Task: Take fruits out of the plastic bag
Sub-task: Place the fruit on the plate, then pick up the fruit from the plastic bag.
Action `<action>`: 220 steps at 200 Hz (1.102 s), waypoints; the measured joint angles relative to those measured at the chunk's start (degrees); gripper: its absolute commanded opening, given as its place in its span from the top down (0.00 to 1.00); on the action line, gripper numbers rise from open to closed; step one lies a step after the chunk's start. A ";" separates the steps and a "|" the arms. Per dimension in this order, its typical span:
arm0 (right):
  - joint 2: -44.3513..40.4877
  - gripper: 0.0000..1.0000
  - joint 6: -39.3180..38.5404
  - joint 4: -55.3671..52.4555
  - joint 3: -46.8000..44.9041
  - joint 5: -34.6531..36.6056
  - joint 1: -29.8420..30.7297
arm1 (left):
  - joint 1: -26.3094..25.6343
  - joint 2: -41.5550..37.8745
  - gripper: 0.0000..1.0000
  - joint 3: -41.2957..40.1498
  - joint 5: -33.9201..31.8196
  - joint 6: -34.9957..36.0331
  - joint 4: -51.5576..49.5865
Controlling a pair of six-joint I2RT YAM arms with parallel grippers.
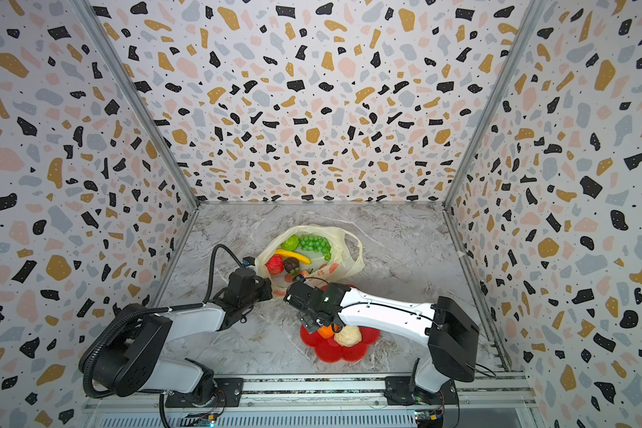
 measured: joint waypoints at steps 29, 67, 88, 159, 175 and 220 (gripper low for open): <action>-0.20 0.27 -3.39 7.32 2.43 -5.75 -8.07 | 0.00 -0.02 0.97 -0.02 0.31 -0.13 0.42; 9.16 0.30 -5.60 11.45 11.34 -11.04 -15.34 | 0.00 0.74 0.97 -0.02 1.62 -0.13 1.05; 15.65 0.32 -6.21 12.24 15.85 -12.52 -16.11 | 0.00 1.40 0.96 -0.02 2.60 -0.11 1.22; 27.56 0.32 -6.60 14.27 22.03 -17.66 -16.20 | 0.02 3.32 0.96 0.15 4.46 -0.17 1.11; 27.76 0.31 -6.58 16.46 22.21 -18.40 -16.20 | 0.02 1.38 0.97 0.13 3.63 -0.28 1.07; 30.80 0.29 -6.62 21.22 26.95 -20.46 -16.13 | 0.42 -0.81 0.97 -0.17 1.68 -0.70 1.03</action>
